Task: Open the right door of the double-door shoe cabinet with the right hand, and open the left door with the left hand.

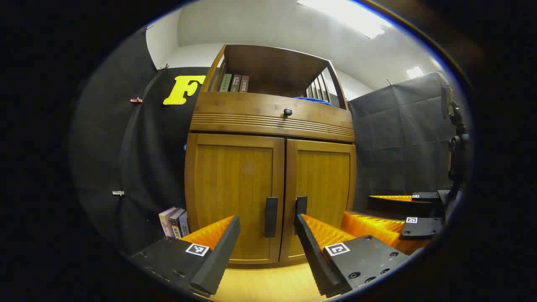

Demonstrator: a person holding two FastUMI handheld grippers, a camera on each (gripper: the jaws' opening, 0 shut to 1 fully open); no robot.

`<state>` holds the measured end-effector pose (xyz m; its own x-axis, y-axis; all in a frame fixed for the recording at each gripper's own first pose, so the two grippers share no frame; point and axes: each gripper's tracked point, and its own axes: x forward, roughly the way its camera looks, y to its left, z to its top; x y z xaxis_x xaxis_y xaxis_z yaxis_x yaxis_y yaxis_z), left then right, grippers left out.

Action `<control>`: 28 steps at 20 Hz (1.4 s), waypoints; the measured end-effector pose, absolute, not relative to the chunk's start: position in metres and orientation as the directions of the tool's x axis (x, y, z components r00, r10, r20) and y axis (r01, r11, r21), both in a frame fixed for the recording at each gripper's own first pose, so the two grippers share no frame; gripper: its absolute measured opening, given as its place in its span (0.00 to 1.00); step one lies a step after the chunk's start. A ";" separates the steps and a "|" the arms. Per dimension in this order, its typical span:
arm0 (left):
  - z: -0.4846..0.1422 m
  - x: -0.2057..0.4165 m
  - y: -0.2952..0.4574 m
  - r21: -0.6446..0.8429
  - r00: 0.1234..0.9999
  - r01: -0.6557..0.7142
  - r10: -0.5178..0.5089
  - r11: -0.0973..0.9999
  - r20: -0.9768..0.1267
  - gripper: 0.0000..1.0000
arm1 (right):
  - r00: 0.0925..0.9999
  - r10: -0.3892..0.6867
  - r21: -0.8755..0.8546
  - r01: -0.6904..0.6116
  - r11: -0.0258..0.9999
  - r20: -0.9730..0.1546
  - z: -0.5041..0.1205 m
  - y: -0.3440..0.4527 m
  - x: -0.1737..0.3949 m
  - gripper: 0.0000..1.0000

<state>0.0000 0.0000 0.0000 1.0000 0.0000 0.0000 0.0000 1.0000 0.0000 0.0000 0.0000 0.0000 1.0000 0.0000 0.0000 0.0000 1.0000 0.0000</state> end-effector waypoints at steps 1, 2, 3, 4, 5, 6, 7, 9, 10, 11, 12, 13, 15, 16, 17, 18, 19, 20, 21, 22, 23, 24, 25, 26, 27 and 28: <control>-0.001 0.001 0.000 -0.003 1.000 0.000 0.000 1.000 -0.006 0.85 | 1.000 -0.004 -0.002 0.004 1.000 -0.002 0.000 -0.002 -0.001 0.96; -0.001 0.002 -0.001 -0.004 1.000 0.002 -0.002 1.000 -0.010 0.82 | 1.000 -0.008 -0.003 0.008 1.000 -0.005 -0.001 -0.003 -0.002 0.96; -0.003 0.002 -0.001 -0.006 1.000 0.005 -0.005 1.000 -0.014 0.85 | 1.000 -0.007 -0.004 0.007 1.000 -0.009 -0.003 -0.002 -0.002 0.96; -0.005 0.002 -0.001 -0.007 1.000 0.008 -0.008 1.000 -0.016 0.85 | 1.000 -0.003 -0.004 0.003 1.000 -0.015 -0.004 -0.002 -0.002 0.96; -0.005 0.002 -0.002 -0.009 1.000 0.012 -0.013 1.000 -0.018 0.85 | 1.000 -0.003 -0.005 0.003 1.000 -0.020 -0.004 -0.002 -0.003 0.96; -0.007 0.002 -0.002 -0.013 1.000 0.016 -0.016 1.000 -0.023 0.85 | 1.000 -0.008 -0.009 0.008 1.000 -0.021 -0.005 -0.001 -0.003 0.96; -0.008 0.003 -0.001 -0.016 0.999 0.019 -0.020 1.000 -0.029 0.82 | 1.000 -0.015 -0.015 0.015 1.000 -0.019 -0.005 -0.001 -0.003 0.96; -0.009 0.001 0.004 -0.021 0.999 0.018 -0.019 1.000 -0.035 0.84 | 1.000 -0.025 -0.025 0.025 0.999 -0.009 -0.004 0.000 -0.006 0.96; -0.010 0.001 0.007 -0.023 0.999 0.015 -0.016 1.000 -0.036 0.82 | 1.000 -0.027 -0.030 0.027 0.999 -0.005 -0.003 0.003 -0.006 0.96; -0.010 0.000 0.010 -0.022 0.999 0.011 -0.012 1.000 -0.036 0.84 | 1.000 -0.031 -0.038 0.031 0.999 -0.004 -0.003 0.003 -0.006 0.96; -0.011 -0.001 0.011 -0.019 0.999 0.008 -0.008 1.000 -0.036 0.84 | 0.999 -0.036 -0.047 0.035 0.998 -0.005 -0.003 0.004 -0.005 0.99; -0.009 -0.001 0.011 -0.015 0.999 0.008 -0.008 1.000 -0.035 0.84 | 0.999 -0.041 -0.054 0.040 0.998 -0.009 -0.005 0.004 -0.005 0.99; -0.007 -0.001 0.013 0.001 0.999 0.012 -0.012 1.000 -0.031 0.84 | 0.999 -0.040 -0.060 0.039 0.997 -0.019 -0.008 0.008 -0.004 0.96; -0.007 -0.001 0.014 0.007 1.000 0.013 -0.013 1.000 -0.027 0.84 | 0.999 -0.039 -0.059 0.038 0.998 -0.020 -0.009 0.009 -0.005 0.96; -0.005 -0.002 0.013 0.011 1.000 0.015 -0.015 1.000 -0.023 0.84 | 0.999 -0.040 -0.059 0.039 0.997 -0.020 -0.010 0.009 -0.003 0.96; -0.005 -0.002 0.012 0.010 1.000 0.020 -0.019 1.000 -0.020 0.84 | 0.999 -0.043 -0.060 0.042 0.997 -0.023 -0.011 0.009 -0.002 0.96; -0.005 -0.003 0.010 0.007 0.999 0.026 -0.026 1.000 -0.019 0.84 | 0.999 -0.046 -0.061 0.044 0.997 -0.026 -0.013 0.007 -0.003 0.97; -0.005 -0.003 0.009 0.004 0.999 0.030 -0.030 1.000 -0.020 0.84 | 0.998 -0.049 -0.060 0.047 0.997 -0.030 -0.013 0.006 -0.003 0.97; -0.006 -0.003 0.009 0.004 0.999 0.031 -0.031 1.000 -0.022 0.84 | 0.998 -0.052 -0.058 0.050 0.997 -0.031 -0.013 0.005 -0.002 0.99; -0.006 -0.003 0.010 0.007 0.999 0.030 -0.030 1.000 -0.023 0.84 | 0.998 -0.056 -0.055 0.055 0.997 -0.029 -0.013 0.003 -0.001 0.99; -0.006 -0.002 0.011 0.009 0.999 0.028 -0.028 1.000 -0.025 0.84 | 0.998 -0.062 -0.053 0.061 0.997 -0.026 -0.014 0.001 -0.001 0.97; -0.008 -0.002 0.011 0.010 0.999 0.027 -0.027 1.000 -0.026 0.84 | 0.997 -0.069 -0.055 0.068 0.996 -0.019 -0.012 0.000 0.001 0.97; -0.007 -0.002 0.011 0.011 0.999 0.029 -0.029 1.000 -0.025 0.84 | 0.997 -0.075 -0.062 0.073 0.995 -0.016 -0.014 -0.002 0.003 0.97; -0.008 -0.003 0.010 0.011 0.999 0.034 -0.033 0.999 -0.024 0.84 | 0.997 -0.079 -0.065 0.078 0.995 -0.017 -0.016 -0.004 0.004 0.97; -0.007 -0.004 0.009 0.012 0.999 0.037 -0.037 0.999 -0.022 0.84 | 0.996 -0.083 -0.066 0.081 0.995 -0.020 -0.018 -0.006 0.007 0.97; -0.006 -0.005 0.009 0.012 0.999 0.039 -0.038 0.999 -0.016 0.84 | 0.996 -0.086 -0.065 0.085 0.994 -0.019 -0.018 -0.008 0.011 0.97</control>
